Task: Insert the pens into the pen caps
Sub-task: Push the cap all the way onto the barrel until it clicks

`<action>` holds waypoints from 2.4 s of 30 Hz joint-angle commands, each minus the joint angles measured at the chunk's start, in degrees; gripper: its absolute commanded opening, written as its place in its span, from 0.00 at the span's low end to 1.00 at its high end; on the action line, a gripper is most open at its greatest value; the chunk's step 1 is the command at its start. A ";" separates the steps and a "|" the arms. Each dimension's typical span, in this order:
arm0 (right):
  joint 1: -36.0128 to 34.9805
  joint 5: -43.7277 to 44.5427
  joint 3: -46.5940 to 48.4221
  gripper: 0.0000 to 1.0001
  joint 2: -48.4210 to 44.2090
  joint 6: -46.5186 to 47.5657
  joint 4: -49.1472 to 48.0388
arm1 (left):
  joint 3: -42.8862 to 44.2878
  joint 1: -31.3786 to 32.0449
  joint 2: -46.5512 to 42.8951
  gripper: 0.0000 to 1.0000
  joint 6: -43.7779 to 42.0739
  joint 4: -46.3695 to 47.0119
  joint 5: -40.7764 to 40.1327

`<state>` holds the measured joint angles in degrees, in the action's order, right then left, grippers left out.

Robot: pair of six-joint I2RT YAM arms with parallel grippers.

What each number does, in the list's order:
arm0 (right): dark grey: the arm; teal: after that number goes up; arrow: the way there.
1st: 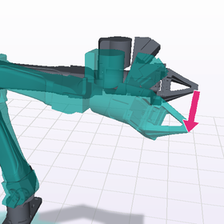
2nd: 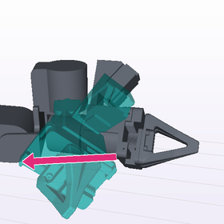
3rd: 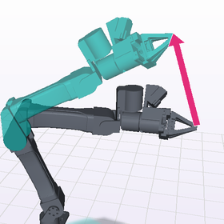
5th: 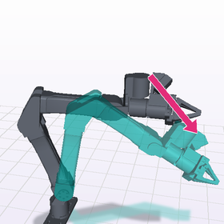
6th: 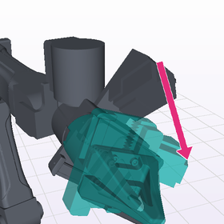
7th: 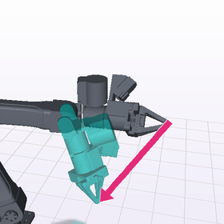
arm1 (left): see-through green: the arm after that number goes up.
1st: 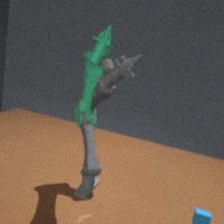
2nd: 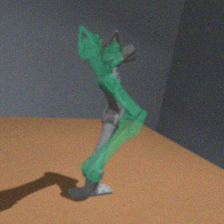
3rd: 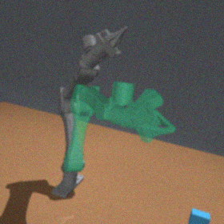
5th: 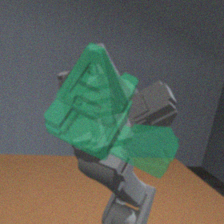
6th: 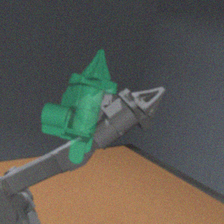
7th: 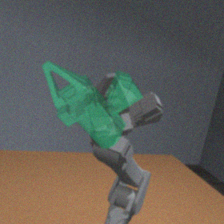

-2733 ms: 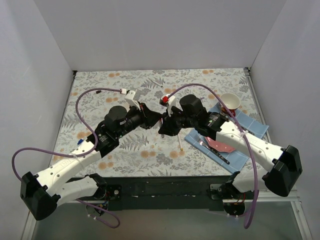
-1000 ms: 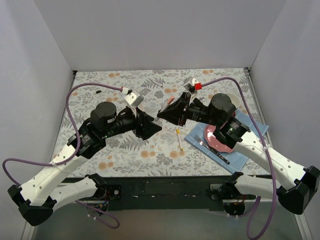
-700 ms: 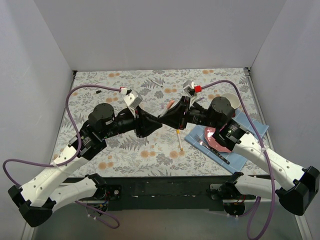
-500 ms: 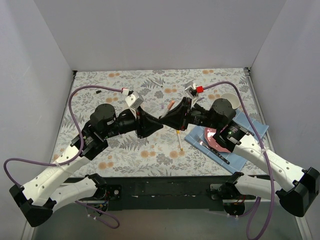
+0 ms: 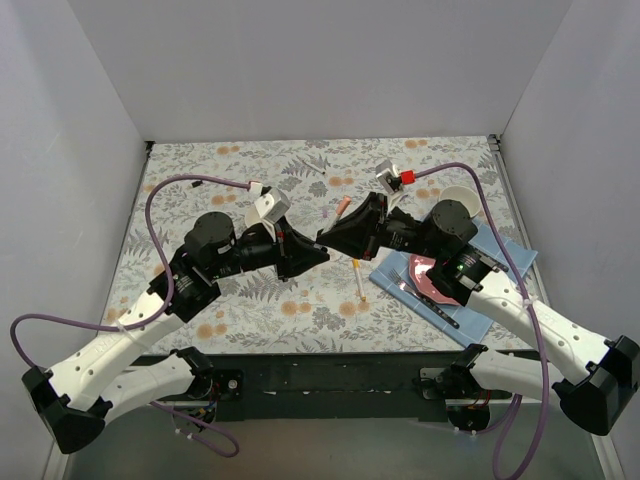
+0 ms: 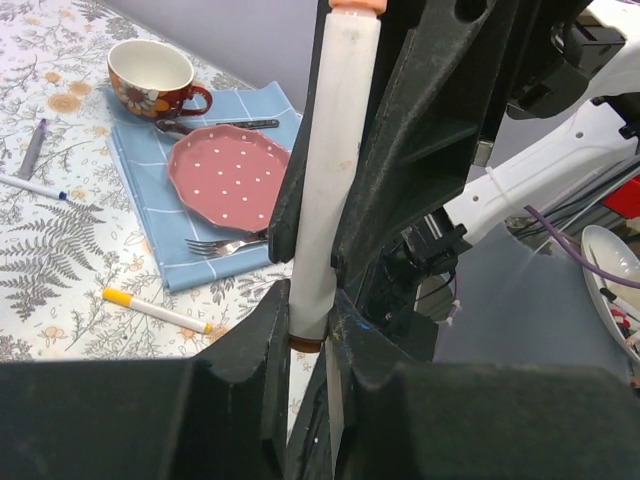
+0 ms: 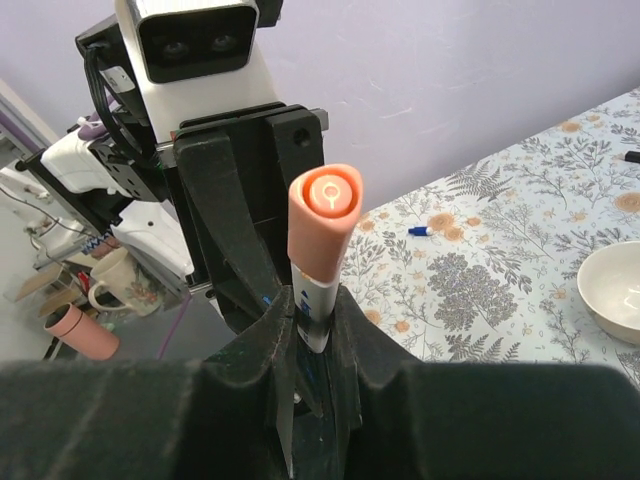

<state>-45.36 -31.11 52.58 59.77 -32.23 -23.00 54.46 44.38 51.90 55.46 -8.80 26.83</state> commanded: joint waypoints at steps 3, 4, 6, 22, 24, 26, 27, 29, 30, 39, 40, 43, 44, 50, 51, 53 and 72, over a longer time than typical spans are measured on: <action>-0.16 -1.67 -0.72 0.03 -0.97 -0.38 -6.26 | -2.68 -0.08 -1.54 0.00 3.33 7.03 2.17; -0.16 -1.67 -0.72 0.06 -1.06 -0.55 -6.61 | -3.12 -0.08 -1.71 0.00 4.64 7.91 3.22; -0.16 -1.32 -0.81 0.17 -1.41 -0.64 -7.40 | -4.79 -0.08 -1.80 0.00 6.05 11.34 4.02; -0.16 2.72 -2.03 0.31 -2.37 -3.10 -14.44 | -8.66 -0.08 -2.24 0.00 9.75 17.50 6.13; -0.16 3.25 -2.74 0.30 -3.07 -3.02 -15.31 | -8.75 -0.08 -2.42 0.00 9.75 17.41 5.95; -0.08 3.34 -3.36 0.30 -3.34 -3.10 -16.10 | -8.93 -0.08 -2.42 0.00 9.93 17.58 5.87; -0.16 3.34 -3.53 0.31 -3.34 -3.10 -16.28 | -9.02 -0.08 -2.42 0.00 10.02 17.76 5.78; -0.16 3.08 -3.53 0.29 -3.17 -3.28 -16.37 | -9.28 -0.08 -2.24 0.00 10.46 18.55 5.69; -0.16 2.90 -3.62 0.10 -3.08 -3.37 -16.81 | -9.28 -0.08 -2.15 0.00 10.63 18.81 5.69; -0.16 1.67 -4.24 0.01 -3.52 -3.02 -15.58 | -4.81 -0.08 -0.40 0.47 9.15 16.10 4.64; -0.16 1.67 -4.41 0.01 -3.69 -2.93 -15.23 | -4.19 -0.08 -0.22 0.48 8.62 15.31 4.55; -0.16 1.32 -4.59 0.01 -3.69 -2.67 -14.44 | -0.76 0.00 1.53 0.48 6.77 12.85 4.90; -0.16 1.14 -4.50 0.01 -3.61 -2.66 -14.18 | 0.03 -0.08 1.89 0.47 6.50 12.49 4.99; -0.16 1.32 -5.03 0.01 -3.61 -2.40 -13.38 | 1.36 -0.08 2.50 0.34 5.27 11.96 6.04; -0.16 1.32 -5.12 0.01 -3.61 -2.49 -13.38 | 1.27 0.00 2.50 0.28 5.27 12.05 6.04; -0.16 1.41 -5.29 0.01 -3.43 -2.75 -13.64 | 1.09 -0.08 2.59 0.17 5.45 12.40 6.39; -0.16 -1.07 -5.12 0.74 -7.03 -1.17 -8.82 | -6.99 -0.08 -1.89 0.00 9.40 18.20 10.17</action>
<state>-45.30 -32.38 46.28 54.76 -34.65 -31.70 48.34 44.38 52.10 63.83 6.81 34.57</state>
